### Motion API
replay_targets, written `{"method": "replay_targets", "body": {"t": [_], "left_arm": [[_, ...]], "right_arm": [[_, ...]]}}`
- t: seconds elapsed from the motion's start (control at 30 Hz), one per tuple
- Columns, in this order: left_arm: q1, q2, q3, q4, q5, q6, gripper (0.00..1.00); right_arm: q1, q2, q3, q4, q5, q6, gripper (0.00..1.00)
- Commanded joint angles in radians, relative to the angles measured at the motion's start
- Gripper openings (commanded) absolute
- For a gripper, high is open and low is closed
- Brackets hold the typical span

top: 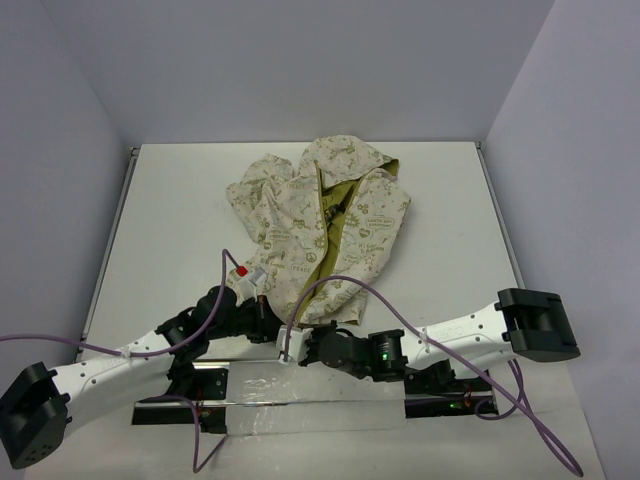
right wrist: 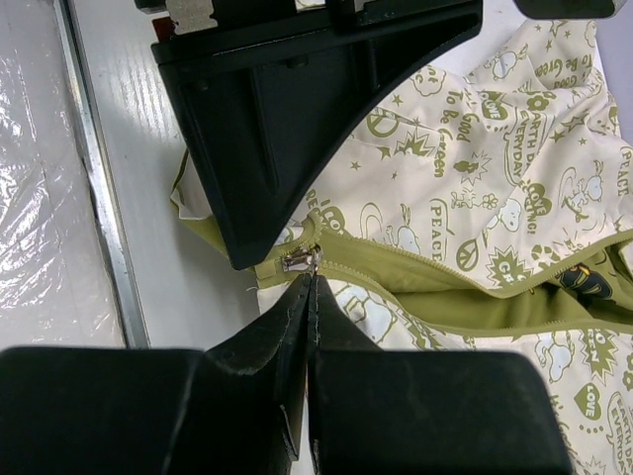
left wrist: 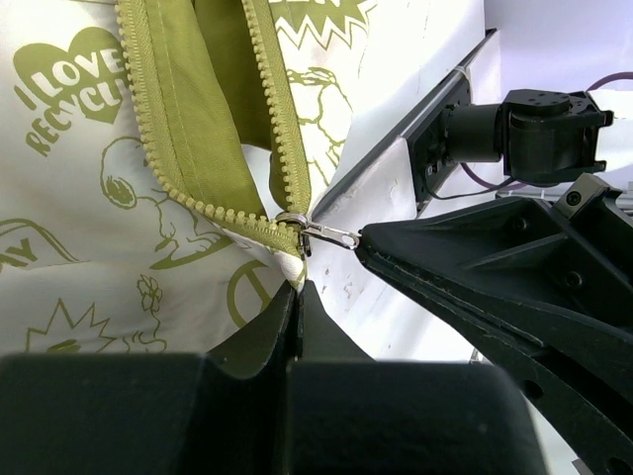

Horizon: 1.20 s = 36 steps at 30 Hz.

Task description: Zip up the jacket

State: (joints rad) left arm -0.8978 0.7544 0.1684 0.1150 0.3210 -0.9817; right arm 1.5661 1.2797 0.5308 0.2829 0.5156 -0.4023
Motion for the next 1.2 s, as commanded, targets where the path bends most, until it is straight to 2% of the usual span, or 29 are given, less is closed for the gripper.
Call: {"method": "replay_targets", "body": {"t": [0.0,0.6,0.7,1.0,1.1,1.17], "left_arm": [[-0.007,0.010,0.010,0.002,0.027,0.014,0.00],[-0.007,-0.003,0.005,-0.005,0.023,0.011,0.00],[-0.007,-0.001,0.005,-0.003,0.023,0.011,0.00],[-0.007,-0.003,0.003,-0.002,0.023,0.011,0.00],[-0.007,0.000,0.002,0.000,0.023,0.009,0.00],[-0.007,-0.001,0.003,0.000,0.024,0.011,0.00]], "right_arm": [[-0.001,-0.007,0.000,0.022,0.012,0.008,0.06],[-0.002,0.069,0.008,0.060,0.015,0.014,0.14],[-0.003,0.059,0.006,0.052,0.018,0.014,0.19],[0.000,-0.045,-0.012,-0.029,0.006,0.037,0.22],[0.003,-0.065,-0.021,-0.056,0.010,0.043,0.25],[0.005,-0.072,-0.025,-0.068,0.010,0.046,0.33]]}}
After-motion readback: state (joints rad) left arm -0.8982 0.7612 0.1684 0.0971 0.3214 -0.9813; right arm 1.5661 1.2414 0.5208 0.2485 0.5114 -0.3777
